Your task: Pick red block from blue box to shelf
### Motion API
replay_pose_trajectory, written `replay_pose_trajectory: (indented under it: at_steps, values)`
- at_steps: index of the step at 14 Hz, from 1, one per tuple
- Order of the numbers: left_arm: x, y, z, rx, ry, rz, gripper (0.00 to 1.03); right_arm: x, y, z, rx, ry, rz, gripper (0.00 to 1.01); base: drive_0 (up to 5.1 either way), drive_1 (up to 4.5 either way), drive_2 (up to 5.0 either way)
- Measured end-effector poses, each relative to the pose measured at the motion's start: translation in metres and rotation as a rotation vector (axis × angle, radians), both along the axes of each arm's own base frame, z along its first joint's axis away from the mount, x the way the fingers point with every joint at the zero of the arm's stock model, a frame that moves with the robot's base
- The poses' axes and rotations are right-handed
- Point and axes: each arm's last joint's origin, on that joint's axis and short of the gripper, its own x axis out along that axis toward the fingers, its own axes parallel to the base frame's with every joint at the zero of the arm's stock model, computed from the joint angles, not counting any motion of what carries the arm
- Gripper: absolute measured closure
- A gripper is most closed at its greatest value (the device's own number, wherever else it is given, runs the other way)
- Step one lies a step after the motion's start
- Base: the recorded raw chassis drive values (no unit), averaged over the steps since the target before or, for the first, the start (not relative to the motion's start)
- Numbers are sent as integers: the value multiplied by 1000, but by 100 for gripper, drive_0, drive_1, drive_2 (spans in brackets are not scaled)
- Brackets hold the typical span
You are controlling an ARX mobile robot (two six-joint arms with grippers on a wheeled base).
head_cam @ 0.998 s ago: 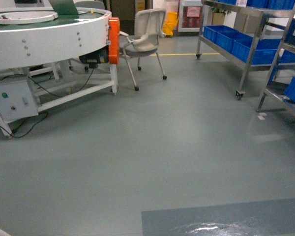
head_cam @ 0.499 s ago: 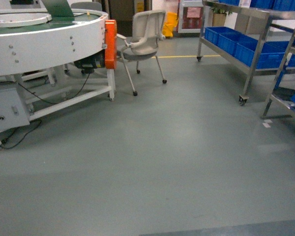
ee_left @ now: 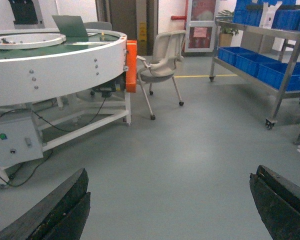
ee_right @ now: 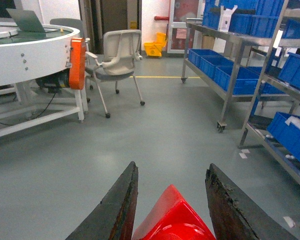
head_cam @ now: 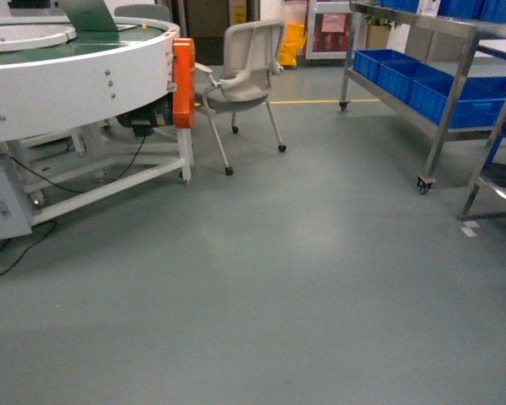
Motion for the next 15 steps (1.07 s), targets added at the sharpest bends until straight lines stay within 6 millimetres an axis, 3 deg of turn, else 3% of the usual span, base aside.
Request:
replay_pose_trajectory:
  at_steps: [15]
  values:
    - [0,0,0,0,1,-1,5,0,0,0,0,0,0,66,0,426,-426]
